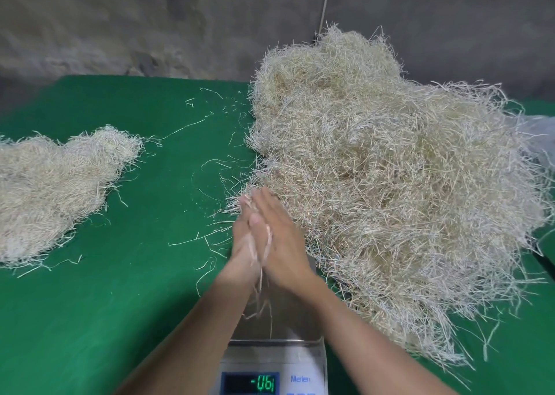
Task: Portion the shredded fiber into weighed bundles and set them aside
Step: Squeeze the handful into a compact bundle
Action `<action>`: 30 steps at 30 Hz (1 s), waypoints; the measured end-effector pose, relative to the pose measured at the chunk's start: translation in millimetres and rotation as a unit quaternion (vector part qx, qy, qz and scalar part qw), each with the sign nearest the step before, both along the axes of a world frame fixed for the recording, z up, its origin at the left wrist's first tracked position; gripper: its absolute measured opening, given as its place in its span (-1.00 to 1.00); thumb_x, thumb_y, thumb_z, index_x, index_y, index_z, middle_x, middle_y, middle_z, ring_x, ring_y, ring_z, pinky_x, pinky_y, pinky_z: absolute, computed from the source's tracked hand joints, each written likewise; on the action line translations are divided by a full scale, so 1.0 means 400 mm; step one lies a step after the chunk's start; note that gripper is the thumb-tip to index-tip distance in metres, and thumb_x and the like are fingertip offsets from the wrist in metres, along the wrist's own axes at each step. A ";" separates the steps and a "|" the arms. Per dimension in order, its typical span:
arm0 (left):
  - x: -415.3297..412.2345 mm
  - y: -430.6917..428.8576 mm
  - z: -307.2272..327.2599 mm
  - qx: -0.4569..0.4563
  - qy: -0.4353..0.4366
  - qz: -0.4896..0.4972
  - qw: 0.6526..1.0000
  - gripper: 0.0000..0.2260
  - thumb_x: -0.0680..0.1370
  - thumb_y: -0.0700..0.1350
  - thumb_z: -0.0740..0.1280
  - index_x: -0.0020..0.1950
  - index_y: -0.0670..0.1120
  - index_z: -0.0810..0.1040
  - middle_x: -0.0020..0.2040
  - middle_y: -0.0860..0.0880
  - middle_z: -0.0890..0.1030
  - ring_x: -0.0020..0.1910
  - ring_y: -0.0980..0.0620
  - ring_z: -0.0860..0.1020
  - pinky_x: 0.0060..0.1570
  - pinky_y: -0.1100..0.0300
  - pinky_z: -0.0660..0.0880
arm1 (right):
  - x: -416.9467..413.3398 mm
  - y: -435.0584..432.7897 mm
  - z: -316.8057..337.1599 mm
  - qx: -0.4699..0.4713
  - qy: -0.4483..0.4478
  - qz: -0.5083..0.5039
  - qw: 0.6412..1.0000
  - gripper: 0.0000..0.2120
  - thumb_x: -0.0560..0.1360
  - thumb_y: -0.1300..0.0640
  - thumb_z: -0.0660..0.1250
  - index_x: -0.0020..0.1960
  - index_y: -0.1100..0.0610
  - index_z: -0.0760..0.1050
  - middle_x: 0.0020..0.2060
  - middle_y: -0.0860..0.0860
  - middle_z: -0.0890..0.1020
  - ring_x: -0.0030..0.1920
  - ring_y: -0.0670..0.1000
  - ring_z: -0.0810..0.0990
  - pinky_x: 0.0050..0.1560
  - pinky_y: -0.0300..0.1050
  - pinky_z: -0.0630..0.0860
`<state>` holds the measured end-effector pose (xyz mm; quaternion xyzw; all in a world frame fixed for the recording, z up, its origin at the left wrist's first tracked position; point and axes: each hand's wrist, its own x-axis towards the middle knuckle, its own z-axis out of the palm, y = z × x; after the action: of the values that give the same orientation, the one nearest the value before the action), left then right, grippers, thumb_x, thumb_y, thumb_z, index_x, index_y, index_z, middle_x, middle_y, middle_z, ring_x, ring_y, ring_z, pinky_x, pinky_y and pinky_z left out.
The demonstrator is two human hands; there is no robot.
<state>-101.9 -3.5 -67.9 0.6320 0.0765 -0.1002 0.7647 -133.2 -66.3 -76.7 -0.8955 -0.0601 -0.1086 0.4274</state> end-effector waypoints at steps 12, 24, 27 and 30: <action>-0.054 -0.009 -0.020 0.009 -0.050 -0.141 0.989 -0.80 0.60 0.11 0.17 0.19 0.09 0.36 0.19 0.21 0.44 -0.07 0.58 0.46 -0.12 0.59 0.40 | 0.067 -0.068 0.047 0.222 -0.070 -0.237 0.943 -0.79 0.63 -0.01 0.06 -0.13 0.06 0.26 -0.29 -0.07 0.33 -0.32 -0.17 0.26 -0.27 -0.25 0.25; 0.007 -0.061 0.027 -0.001 0.002 0.063 0.998 -0.62 0.59 0.12 0.20 -0.35 -0.04 0.50 -0.45 0.11 0.52 -0.50 0.23 0.49 -0.50 0.35 0.38 | 0.086 -0.095 0.053 0.081 -0.021 -0.202 0.976 -0.79 0.56 0.33 0.16 0.11 0.24 0.52 -0.07 0.16 0.63 -0.54 -0.09 0.28 -0.49 -0.06 0.38; 0.037 -0.040 0.052 0.001 0.000 0.064 0.998 -0.66 0.60 0.07 0.21 -0.28 -0.11 0.49 -0.47 0.03 0.51 -0.55 0.17 0.48 -0.54 0.37 0.37 | 0.043 -0.053 0.036 0.070 -0.063 -0.181 0.979 -0.85 0.60 0.22 0.15 -0.01 0.17 0.49 -0.28 0.06 0.60 -0.47 -0.05 0.35 -0.45 0.03 0.42; 0.086 -0.007 0.072 -0.012 0.026 0.098 0.995 -0.78 0.62 -0.01 0.19 0.01 -0.11 0.56 -0.18 0.02 0.56 -0.29 0.10 0.55 -0.30 0.28 0.50 | 0.017 -0.047 0.058 0.145 -0.069 -0.104 0.982 -0.85 0.59 -0.02 0.18 -0.13 0.00 0.38 -0.35 -0.11 0.47 -0.39 -0.18 0.38 -0.35 -0.13 0.37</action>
<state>-67.6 -6.2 -39.2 0.6097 0.1564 -0.0421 0.7759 -126.4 -85.1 -53.6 -0.8157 0.0203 -0.2210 0.5342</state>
